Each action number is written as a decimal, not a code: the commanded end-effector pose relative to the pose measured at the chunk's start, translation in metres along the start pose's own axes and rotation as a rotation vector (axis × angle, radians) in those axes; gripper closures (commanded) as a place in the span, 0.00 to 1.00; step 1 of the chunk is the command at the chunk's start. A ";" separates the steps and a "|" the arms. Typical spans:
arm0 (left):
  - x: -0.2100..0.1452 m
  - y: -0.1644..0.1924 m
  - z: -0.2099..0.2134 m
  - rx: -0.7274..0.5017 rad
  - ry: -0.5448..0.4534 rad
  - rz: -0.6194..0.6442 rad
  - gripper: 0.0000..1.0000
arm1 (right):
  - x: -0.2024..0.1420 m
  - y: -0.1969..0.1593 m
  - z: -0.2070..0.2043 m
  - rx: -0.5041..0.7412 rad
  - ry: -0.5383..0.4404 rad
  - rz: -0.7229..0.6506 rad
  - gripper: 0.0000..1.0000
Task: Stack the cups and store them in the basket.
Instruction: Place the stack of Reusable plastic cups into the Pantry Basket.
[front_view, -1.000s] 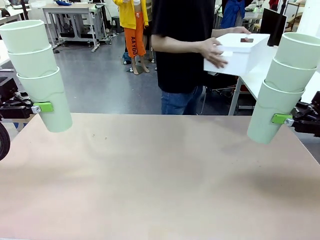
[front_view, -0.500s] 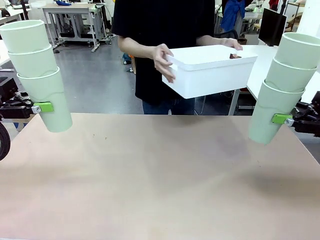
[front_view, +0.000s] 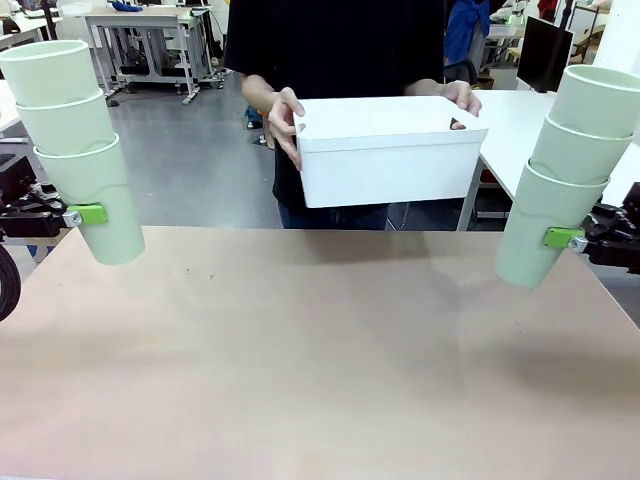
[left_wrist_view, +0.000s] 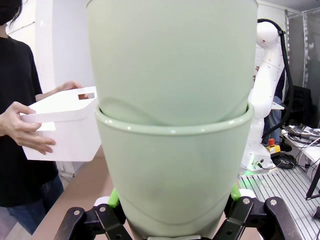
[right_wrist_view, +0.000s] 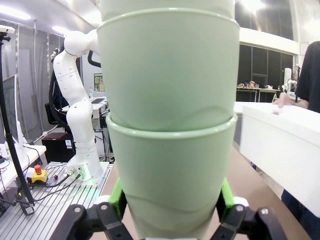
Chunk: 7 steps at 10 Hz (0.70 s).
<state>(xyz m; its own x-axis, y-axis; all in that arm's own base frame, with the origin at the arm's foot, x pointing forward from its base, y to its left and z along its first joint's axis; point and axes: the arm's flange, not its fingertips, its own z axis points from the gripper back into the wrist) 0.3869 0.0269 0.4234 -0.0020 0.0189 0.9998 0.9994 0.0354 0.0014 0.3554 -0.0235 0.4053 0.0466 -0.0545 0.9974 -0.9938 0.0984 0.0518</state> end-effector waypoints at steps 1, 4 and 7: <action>0.003 -0.001 -0.001 -0.002 -0.010 -0.009 0.13 | 0.003 0.001 0.001 0.001 -0.006 0.009 0.14; 0.003 -0.001 -0.001 -0.002 -0.010 -0.009 0.13 | 0.003 0.001 0.001 0.001 -0.006 0.009 0.14; 0.003 -0.001 -0.001 -0.002 -0.010 -0.009 0.13 | 0.003 0.001 0.001 0.001 -0.006 0.009 0.14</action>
<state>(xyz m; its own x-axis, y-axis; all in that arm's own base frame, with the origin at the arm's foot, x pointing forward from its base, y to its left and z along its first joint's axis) 0.3869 0.0269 0.4234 -0.0020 0.0189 0.9998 0.9994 0.0354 0.0014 0.3554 -0.0235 0.4053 0.0466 -0.0545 0.9974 -0.9938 0.0984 0.0518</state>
